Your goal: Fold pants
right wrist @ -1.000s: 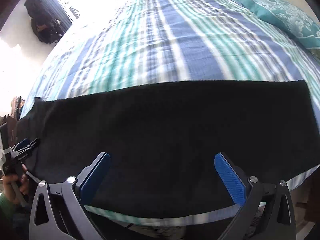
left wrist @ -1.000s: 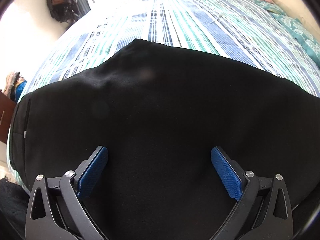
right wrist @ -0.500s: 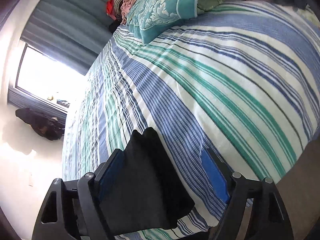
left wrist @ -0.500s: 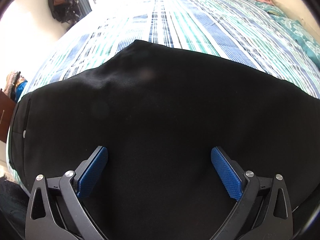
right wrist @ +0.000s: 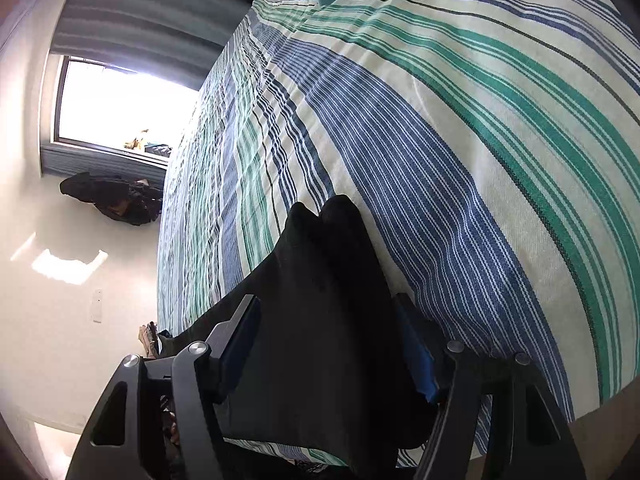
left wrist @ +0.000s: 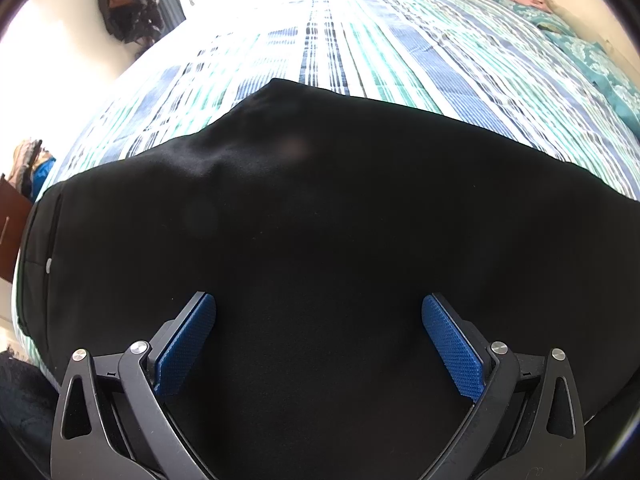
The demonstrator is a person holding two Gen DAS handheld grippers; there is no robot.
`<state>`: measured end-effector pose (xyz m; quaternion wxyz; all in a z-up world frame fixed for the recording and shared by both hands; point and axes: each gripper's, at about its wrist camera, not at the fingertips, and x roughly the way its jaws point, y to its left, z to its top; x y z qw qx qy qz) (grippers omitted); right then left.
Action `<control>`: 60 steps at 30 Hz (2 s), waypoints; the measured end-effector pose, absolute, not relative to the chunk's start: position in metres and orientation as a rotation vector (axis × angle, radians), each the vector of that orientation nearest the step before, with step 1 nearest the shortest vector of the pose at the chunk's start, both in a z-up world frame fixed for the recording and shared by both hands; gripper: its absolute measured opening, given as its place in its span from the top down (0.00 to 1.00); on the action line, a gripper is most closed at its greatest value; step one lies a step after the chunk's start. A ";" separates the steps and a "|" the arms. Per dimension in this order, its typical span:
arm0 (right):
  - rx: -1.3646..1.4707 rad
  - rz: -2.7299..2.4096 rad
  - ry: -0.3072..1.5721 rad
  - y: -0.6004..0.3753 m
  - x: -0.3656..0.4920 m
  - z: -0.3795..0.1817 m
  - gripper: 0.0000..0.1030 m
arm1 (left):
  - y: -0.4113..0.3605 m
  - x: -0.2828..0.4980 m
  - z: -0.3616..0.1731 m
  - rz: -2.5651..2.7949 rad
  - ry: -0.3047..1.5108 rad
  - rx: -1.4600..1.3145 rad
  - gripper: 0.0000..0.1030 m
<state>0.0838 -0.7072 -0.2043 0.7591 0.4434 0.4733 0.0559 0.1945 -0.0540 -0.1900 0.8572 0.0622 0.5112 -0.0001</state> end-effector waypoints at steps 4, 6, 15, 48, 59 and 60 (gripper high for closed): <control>0.930 0.209 1.129 -0.699 0.100 -0.212 0.81 | -0.054 0.194 -0.191 0.005 1.066 0.129 0.00; 0.914 0.202 1.165 -0.689 0.103 -0.218 0.84 | -0.054 0.194 -0.191 0.009 1.065 0.127 0.00; 1.075 0.319 0.875 -0.658 0.078 -0.188 0.86 | -0.048 0.198 -0.186 -0.028 1.101 0.107 0.00; 0.539 0.465 0.864 -0.163 0.102 -0.153 0.21 | 0.081 0.134 -0.135 -0.037 0.949 -0.210 0.01; 0.450 0.150 0.638 -0.283 0.018 -0.112 0.15 | -0.056 0.172 -0.153 -0.185 1.048 0.116 0.58; 0.439 0.127 0.617 -0.289 0.017 -0.109 0.15 | -0.054 0.176 -0.166 -0.173 1.109 0.102 0.72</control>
